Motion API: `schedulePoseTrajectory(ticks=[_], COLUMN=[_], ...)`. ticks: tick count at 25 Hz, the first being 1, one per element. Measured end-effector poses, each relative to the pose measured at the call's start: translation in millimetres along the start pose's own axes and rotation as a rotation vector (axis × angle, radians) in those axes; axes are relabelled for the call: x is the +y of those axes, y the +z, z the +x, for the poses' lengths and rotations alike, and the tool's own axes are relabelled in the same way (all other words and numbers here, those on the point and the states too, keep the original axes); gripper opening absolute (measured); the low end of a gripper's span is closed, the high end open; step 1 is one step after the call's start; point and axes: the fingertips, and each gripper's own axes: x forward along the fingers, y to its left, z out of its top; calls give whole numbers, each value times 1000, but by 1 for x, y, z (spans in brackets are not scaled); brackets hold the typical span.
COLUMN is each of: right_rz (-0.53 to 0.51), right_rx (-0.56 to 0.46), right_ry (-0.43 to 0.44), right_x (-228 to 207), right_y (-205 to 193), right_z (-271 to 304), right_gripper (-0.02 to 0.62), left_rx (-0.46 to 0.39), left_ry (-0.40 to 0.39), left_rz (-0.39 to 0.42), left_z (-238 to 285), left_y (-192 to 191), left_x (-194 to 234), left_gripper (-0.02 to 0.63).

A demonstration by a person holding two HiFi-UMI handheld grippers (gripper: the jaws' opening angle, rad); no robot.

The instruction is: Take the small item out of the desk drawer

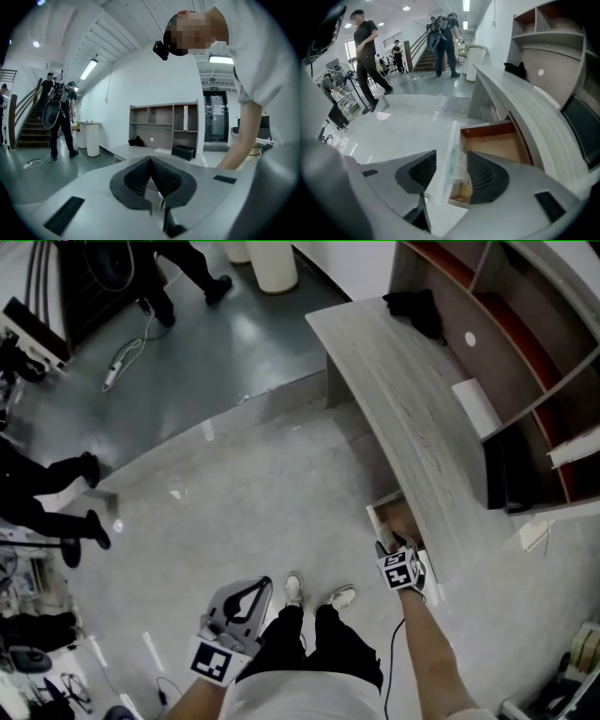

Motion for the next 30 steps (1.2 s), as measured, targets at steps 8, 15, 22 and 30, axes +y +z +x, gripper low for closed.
schedulePoseTrajectory(ticks=[8,15,22,30], right_rz=[-37,-36,-32,-40], right_rx=[68,120,141,137], right_ry=[30,68,66,56], right_x=[-3,6,5,6], right_y=[-5,-10,-14,-17], right_z=[32,40,37,30], right_gripper=[230,230,145,54], left_rx=[38,41,53,38], left_ry=[39,59,46,22], left_rz=[-18,-27,-31,-34], left_z=[-6,-8,-4,2], left_y=[-14,-14,-16,-16], left_x=[7,16,17,17], left_gripper=[15,15,15,15])
